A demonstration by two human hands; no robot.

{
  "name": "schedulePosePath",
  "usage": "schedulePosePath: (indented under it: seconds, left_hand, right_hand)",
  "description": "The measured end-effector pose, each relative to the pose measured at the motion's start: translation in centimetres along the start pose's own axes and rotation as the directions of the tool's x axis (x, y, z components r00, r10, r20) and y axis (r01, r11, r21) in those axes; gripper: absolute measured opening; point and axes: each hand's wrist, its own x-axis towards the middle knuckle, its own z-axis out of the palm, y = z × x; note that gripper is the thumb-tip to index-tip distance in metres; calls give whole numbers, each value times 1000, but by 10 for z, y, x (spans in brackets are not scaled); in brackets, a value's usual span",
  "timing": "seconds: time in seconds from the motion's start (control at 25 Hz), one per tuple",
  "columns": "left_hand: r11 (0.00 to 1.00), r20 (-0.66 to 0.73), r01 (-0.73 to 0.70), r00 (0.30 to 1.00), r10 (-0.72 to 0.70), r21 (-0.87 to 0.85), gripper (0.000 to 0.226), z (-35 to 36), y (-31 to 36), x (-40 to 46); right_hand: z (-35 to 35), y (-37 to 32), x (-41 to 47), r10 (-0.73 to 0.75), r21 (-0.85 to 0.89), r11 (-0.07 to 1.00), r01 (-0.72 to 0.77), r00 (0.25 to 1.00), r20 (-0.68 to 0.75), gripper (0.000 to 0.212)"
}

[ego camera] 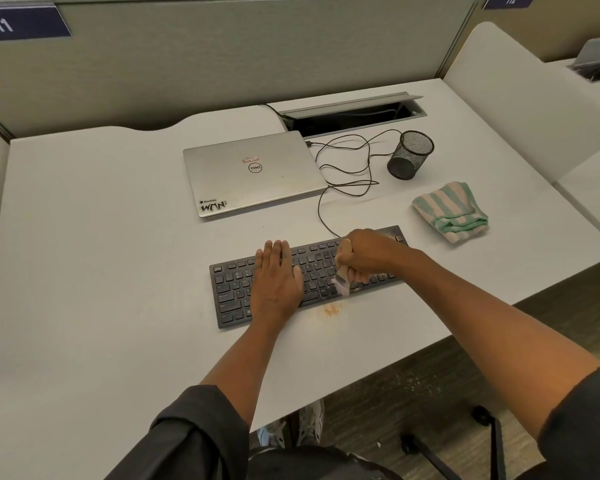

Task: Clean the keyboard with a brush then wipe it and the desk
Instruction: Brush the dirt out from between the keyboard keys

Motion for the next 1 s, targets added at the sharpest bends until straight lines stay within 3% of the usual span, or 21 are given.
schedulePosePath:
  seconds: [0.16,0.24,0.44,0.6,0.72,0.8,0.92,1.0]
  left_hand:
    - [1000,-9,0,1000,0,6,63,1,-1,0]
    - [1000,-4,-2,1000,2,6,64,2,-2,0]
    - [1000,-10,-2,1000,2,6,65,3,-2,0]
    - [1000,-5,-2,1000,2,10,64,3,-2,0]
    - [1000,1,-2,1000,2,7,64,3,-3,1]
    - [1000,9,-4,1000,4,6,64,3,-2,0]
    - [1000,15,-3,1000,3,6,64,2,-3,0]
    - [1000,21,-4,1000,4,1,64,1,-2,0]
  right_hand:
    - [-6,0,7,-22,41,999,35,961,-276,19]
    - [3,-1,6,-13,58,998,28,968,-251,16]
    - [7,-2,-2,43,72,997,-41,999,-33,28]
    - [-3,0,2,48,86,996,-23,952,-301,18]
    - [11,0,2,11,218,975,28,985,-172,14]
    - [18,5,2,54,283,959,-5,985,-166,13]
    - [9,10,2,112,46,994,-103,928,-356,14]
    - [7,5,-3,104,74,994,-81,911,-399,13]
